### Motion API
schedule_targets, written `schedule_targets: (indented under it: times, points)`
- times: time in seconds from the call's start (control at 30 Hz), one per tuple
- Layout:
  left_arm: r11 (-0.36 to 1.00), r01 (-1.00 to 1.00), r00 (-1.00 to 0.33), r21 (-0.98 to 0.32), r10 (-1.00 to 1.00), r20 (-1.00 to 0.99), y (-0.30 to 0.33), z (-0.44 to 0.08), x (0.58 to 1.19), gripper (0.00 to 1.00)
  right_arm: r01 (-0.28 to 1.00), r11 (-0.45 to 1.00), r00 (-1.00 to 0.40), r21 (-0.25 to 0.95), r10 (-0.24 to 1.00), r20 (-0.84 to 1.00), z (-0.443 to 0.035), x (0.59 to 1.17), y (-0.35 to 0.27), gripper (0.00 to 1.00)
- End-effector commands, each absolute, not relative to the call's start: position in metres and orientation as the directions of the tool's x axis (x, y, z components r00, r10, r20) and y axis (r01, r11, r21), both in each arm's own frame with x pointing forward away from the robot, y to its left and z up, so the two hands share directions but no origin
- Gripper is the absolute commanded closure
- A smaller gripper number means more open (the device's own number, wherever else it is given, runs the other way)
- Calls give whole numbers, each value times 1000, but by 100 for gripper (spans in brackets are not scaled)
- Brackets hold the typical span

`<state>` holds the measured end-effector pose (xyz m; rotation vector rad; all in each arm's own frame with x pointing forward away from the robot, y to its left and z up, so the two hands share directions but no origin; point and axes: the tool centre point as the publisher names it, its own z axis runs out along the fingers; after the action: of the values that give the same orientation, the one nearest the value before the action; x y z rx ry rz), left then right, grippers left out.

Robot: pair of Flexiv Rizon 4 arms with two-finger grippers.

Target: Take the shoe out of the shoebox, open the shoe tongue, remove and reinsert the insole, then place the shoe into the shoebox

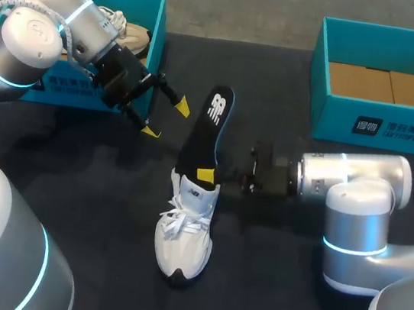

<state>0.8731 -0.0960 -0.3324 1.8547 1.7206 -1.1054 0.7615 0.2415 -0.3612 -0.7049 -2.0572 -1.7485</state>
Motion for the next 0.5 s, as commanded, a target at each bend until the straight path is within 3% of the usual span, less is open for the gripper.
schedule_targets:
  times: [0.03,0.5]
  points:
    - [-179,956,-57,-231,660,-749,-96,-332,873,0,577,130,-816,807,140,561,-369,757,245,100]
    - [-179,956,-57,-231,660,-749,-96,-332,873,0,553,142,-832,821,129,539,-365,756,248,100]
